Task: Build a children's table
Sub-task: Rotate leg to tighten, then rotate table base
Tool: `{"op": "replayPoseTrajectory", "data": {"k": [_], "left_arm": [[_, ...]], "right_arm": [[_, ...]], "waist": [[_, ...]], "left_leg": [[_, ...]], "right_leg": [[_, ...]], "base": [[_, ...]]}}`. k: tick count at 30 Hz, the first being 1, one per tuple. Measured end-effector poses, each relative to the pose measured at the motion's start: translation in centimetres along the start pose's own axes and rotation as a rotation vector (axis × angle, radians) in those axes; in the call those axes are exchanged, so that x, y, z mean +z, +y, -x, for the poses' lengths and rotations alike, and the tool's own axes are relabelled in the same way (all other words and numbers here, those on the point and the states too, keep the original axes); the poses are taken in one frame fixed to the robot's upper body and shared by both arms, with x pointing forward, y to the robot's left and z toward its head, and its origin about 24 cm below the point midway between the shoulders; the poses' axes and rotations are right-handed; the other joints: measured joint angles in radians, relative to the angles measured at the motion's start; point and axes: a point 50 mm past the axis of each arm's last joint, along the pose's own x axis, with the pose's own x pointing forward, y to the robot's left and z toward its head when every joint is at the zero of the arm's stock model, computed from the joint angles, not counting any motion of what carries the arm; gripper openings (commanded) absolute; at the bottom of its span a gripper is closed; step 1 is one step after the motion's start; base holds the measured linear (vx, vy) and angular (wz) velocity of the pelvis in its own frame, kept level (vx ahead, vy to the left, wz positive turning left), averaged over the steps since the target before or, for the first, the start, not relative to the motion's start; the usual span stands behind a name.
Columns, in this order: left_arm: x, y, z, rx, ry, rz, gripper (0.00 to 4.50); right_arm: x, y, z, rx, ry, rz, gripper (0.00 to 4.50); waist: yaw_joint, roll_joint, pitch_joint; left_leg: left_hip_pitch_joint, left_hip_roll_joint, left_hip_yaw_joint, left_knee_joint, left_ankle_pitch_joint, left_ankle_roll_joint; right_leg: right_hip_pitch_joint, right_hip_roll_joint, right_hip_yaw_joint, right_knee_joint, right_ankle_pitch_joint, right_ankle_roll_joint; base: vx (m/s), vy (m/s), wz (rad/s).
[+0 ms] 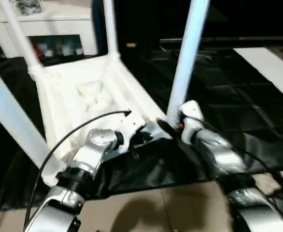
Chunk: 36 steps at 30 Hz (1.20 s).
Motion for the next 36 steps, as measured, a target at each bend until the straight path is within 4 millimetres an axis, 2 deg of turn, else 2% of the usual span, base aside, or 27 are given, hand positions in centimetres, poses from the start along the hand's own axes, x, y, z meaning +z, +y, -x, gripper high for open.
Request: {"op": "replayPoseTrajectory", "data": {"k": [1,3,5,8,10,12,15,19,20,21,24,25,26,29,31,36], "left_arm": [[0.1,-0.1,0.1,-0.004,-0.005,-0.002,0.00],[0.1,-0.1,0.2,-0.004,-0.011,-0.003,0.44],[0.3,-0.2,0.8,0.006,-0.074,0.036,0.58],[2.1,0.0,1.5,0.019,-0.173,0.022,0.99],[2.9,-0.5,2.2,0.019,-0.227,0.023,1.04],[2.4,-0.8,2.9,0.027,-0.234,0.049,1.13],[1.4,-2.0,4.2,0.007,-0.228,0.111,1.40],[0.8,-3.8,5.9,-0.038,-0.219,0.150,1.74],[0.7,-4.1,6.1,-0.047,-0.219,0.160,1.74],[0.4,-4.4,6.5,-0.052,-0.215,0.170,1.97],[-0.5,-5.4,7.6,-0.081,-0.188,0.208,2.13],[-0.9,-5.9,8.4,-0.077,-0.176,0.219,2.24],[-1.2,-6.2,8.9,-0.081,-0.157,0.222,2.24],[-1.7,-6.7,9.9,-0.076,-0.127,0.233,2.57],[-2.2,-6.5,11.1,-0.059,-0.085,0.221,2.73],[-3.0,-6.3,13.2,-0.063,-0.032,0.228,3.07]], "right_arm": [[-0.1,-0.4,1.1,0.019,0.001,0.017,3.32],[-0.2,-0.7,2.3,0.048,0.005,0.021,3.42],[-0.4,-1.0,3.8,0.085,0.012,0.028,3.42],[-0.1,-1.1,5.1,0.127,0.019,0.045,3.42],[0.3,-0.7,6.3,0.202,0.025,0.068,3.42],[0.2,-0.6,7.4,0.241,0.049,0.070,3.42],[0.1,-0.3,7.4,0.282,0.055,0.047,3.42],[0.5,0.7,5.2,0.316,0.022,0.026,3.42],[0.5,0.6,4.9,0.309,0.019,0.025,3.42],[0.8,0.5,4.4,0.297,0.013,0.022,3.42],[1.3,0.1,2.8,0.257,0.004,0.016,3.42],[1.5,-0.1,1.7,0.238,0.008,0.005,3.42],[1.7,-0.2,0.8,0.212,0.012,0.001,3.42],[2.1,-1.2,-0.7,0.100,0.046,0.022,3.42],[2.4,-1.9,-1.8,-0.011,0.065,0.030,3.42],[2.5,-3.1,-2.6,-0.199,0.079,0.016,3.42]], "waist": [[0.005,0.001,0.000],[0.004,0.001,0.002],[0.005,0.000,0.006],[0.007,-0.003,0.007],[0.008,-0.002,0.007],[0.008,-0.003,0.007],[0.000,-0.006,0.009],[-0.003,-0.007,0.009],[0.001,-0.008,0.010],[0.004,-0.009,0.010],[0.005,-0.015,0.010],[0.001,-0.020,0.010],[-0.004,-0.024,0.011],[-0.002,-0.033,0.013],[-0.002,-0.034,0.013],[0.008,-0.037,0.012]], "left_leg": [[-0.001,0.000,0.000,0.000,0.000,0.000],[-0.004,0.000,0.001,0.000,0.000,0.001],[-0.009,0.001,0.000,0.000,0.000,0.001],[-0.012,0.001,0.000,0.001,0.001,0.003],[-0.013,0.001,0.000,0.001,0.000,0.005],[-0.012,0.001,0.000,0.001,0.000,0.006],[-0.012,0.002,0.000,0.002,-0.001,0.005],[-0.012,0.002,0.000,0.003,-0.002,0.003],[-0.012,0.002,0.000,0.004,-0.002,0.003],[-0.012,0.002,0.000,0.005,-0.001,0.003],[-0.013,0.002,0.000,0.005,-0.001,0.002],[-0.012,0.002,0.001,0.005,-0.001,0.002],[-0.011,0.002,0.001,0.006,-0.001,0.002],[-0.007,0.002,0.000,0.006,0.001,-0.001],[-0.007,0.002,0.000,0.006,0.001,-0.001],[-0.007,0.002,0.000,0.005,0.001,-0.001]], "right_leg": [[-0.001,0.000,0.000,0.000,0.000,0.000],[-0.002,0.000,0.000,0.000,0.000,0.000],[-0.003,0.000,-0.001,0.000,0.000,0.001],[-0.005,0.000,-0.001,0.000,0.000,0.000],[-0.005,0.000,-0.001,-0.001,-0.001,0.001],[-0.005,0.000,-0.001,-0.001,-0.001,0.001],[-0.005,0.000,-0.001,0.000,-0.001,0.001],[-0.005,0.000,-0.001,0.001,-0.001,0.001],[-0.005,0.000,-0.001,0.001,-0.001,0.001],[-0.005,0.000,-0.001,0.001,-0.001,0.001],[-0.005,0.000,0.000,0.001,-0.001,0.001],[-0.005,0.000,0.001,0.002,0.000,0.001],[-0.005,0.000,0.001,0.003,0.000,0.000],[-0.004,0.001,0.000,0.003,0.000,0.000],[-0.004,0.001,0.001,0.004,0.000,-0.001],[-0.004,0.001,0.001,0.003,0.000,0.000]], "base": [[0.000,0.000,0.00],[0.000,0.000,0.00],[0.000,0.000,0.00],[0.000,0.000,0.00],[0.000,0.000,0.00],[0.000,0.000,0.00],[0.000,0.000,0.00],[0.000,0.000,0.00],[0.000,0.000,0.00],[0.000,0.000,0.00],[0.000,0.000,0.00],[0.000,0.000,0.00],[0.000,0.000,0.00],[0.000,0.000,0.00],[0.000,0.000,0.00],[0.000,0.000,0.00]]}}
